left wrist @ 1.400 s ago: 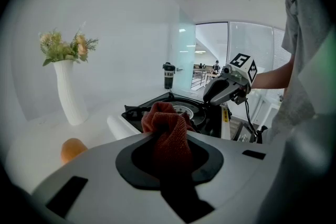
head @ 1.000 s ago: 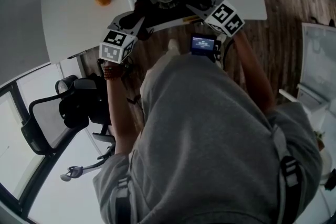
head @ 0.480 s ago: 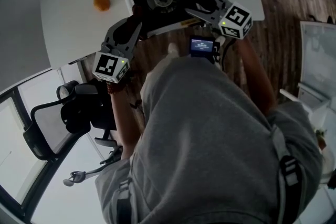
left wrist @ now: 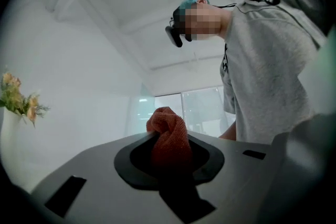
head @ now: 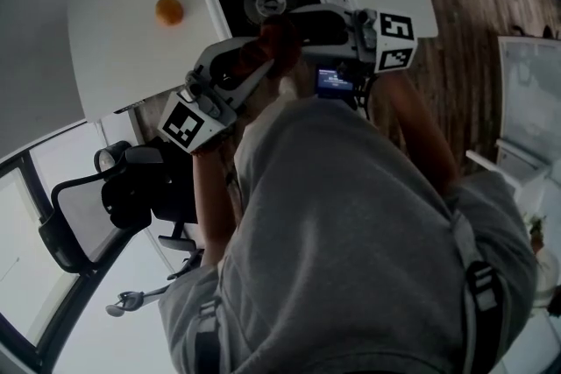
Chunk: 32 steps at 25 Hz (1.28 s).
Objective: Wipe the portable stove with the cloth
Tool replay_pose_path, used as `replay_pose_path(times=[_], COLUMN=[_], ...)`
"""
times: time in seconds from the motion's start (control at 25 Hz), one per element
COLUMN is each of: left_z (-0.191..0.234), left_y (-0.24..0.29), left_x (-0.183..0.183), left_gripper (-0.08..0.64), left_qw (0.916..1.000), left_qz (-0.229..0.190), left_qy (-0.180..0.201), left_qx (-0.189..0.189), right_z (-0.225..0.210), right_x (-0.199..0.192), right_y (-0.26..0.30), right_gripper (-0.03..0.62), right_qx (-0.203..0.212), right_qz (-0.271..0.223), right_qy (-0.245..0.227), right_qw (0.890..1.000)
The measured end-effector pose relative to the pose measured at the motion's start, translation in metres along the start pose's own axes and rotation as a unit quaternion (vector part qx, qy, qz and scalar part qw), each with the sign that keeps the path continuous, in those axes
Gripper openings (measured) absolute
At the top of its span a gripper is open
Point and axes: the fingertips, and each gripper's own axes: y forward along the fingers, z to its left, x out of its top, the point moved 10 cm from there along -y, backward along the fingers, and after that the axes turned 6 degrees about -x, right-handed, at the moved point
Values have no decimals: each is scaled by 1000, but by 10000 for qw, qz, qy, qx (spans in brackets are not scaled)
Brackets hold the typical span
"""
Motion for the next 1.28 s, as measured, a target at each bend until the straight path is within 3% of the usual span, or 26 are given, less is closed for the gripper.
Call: replay_pose_path(times=[0.12,0.2,0.24,0.32,0.44,0.56,0.64,0.72,0.88,1.04,1.28], left_z=[-4,-3,-2,-2,-2,5,12,13,6,0,-6], left_y=[6,6,5,2,-6,-21,-30,-33,-32,-32,-38], left_x=[-3,-9,-11,-13,-11,-9,-11,-14,-27,-42,-60], left_gripper=[108,101,102,108,171,198,195,164,99,95,92], left_qw=[9993,9971,9957,9960,9989,9936,9848,9726,9449,9282,9231], left_qz=[-217,-319,-363,-336,-12,-49,-30,289,958,1174,1438], left_qy=[-235,-638,-801,-804,-357,-181,15,267,562,393,183], left_qx=[-180,-269,-303,-218,309,1117,1737,2294,3080,3509,3563], right_z=[7,13,15,19,20,15,14,15,20,19,14], right_x=[-6,-10,-11,-12,-5,11,18,19,9,-6,-15], right_y=[9,13,14,13,0,-22,-33,-39,-46,-50,-63], right_gripper=[248,201,156,124,98,97,98,100,98,91,91], right_qx=[544,772,817,680,110,-670,-1418,-2109,-2882,-3330,-3634], right_qz=[-9,48,83,144,-73,-557,-646,-595,-572,-278,-215], right_qy=[381,406,340,78,-296,-558,-1095,-1710,-2206,-2383,-2258], right_qw=[9978,9962,9960,9976,9995,9946,9817,9606,9301,9119,9036])
